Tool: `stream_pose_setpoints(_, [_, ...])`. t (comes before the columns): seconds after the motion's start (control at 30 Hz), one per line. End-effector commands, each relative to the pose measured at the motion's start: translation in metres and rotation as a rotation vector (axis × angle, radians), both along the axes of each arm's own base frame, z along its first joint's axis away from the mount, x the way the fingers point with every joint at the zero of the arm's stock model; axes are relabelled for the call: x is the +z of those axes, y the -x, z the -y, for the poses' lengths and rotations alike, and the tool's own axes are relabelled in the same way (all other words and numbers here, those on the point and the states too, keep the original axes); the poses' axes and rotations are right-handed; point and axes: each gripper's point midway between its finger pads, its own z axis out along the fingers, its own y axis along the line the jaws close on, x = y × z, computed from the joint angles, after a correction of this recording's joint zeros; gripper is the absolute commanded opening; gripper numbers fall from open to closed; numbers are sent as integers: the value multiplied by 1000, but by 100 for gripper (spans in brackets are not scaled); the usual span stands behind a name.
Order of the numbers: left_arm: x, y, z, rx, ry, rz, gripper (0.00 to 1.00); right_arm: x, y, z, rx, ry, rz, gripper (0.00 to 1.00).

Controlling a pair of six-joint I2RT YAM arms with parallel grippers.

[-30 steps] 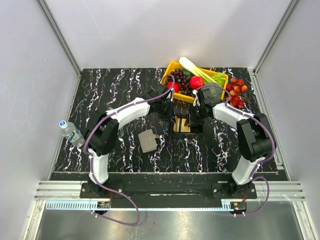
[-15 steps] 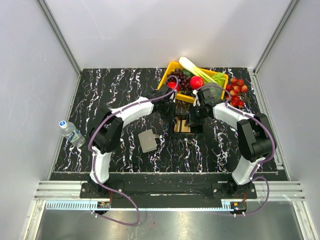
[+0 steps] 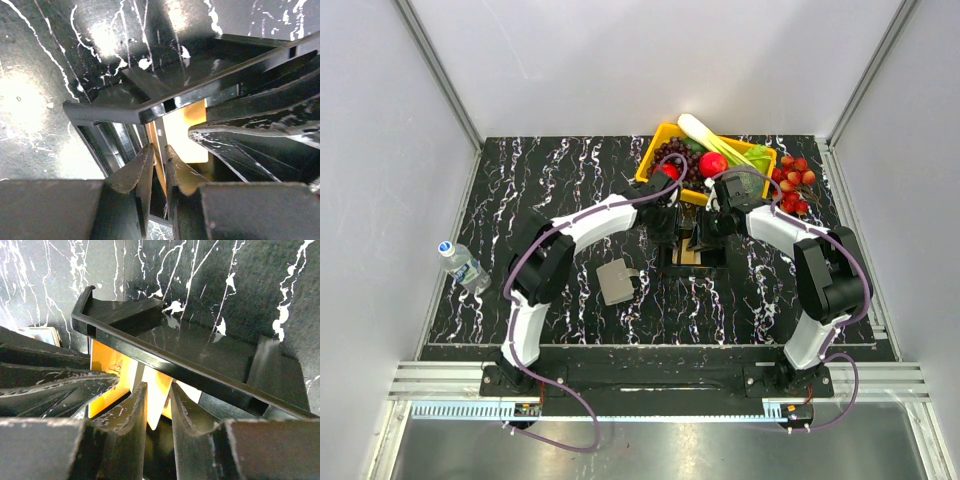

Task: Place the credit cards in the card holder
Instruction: Pick up the credit card from the storage box.

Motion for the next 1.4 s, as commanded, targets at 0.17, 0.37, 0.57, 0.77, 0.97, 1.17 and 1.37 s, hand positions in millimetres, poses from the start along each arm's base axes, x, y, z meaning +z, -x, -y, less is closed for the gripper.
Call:
stream_pose_setpoints(0.17, [-14,-4,-10,20,-99,23,14,18,-9,-11,15,-55,54,30])
stream_pose_setpoints(0.37, [5,-11,-12,36,-90,77,0,22,-14,-1,-21,-5,85,31])
stream_pose_setpoints(0.57, [42,-16,-12,42,-44,150,0,19,-18,16,-54,95,108,37])
stream_pose_setpoints(0.77, [61,-14,-15,41,-23,177,0,35,-19,19,-68,96,144,48])
stream_pose_setpoints(0.97, [100,-14,-25,28,125,235,0,76,-17,11,-60,15,219,54])
stream_pose_setpoints(1.17, [135,-17,-52,-7,486,260,0,118,-5,-10,-13,-158,265,54])
stream_pose_setpoints(1.37, [178,5,-56,-204,720,333,0,163,4,-45,69,-434,311,55])
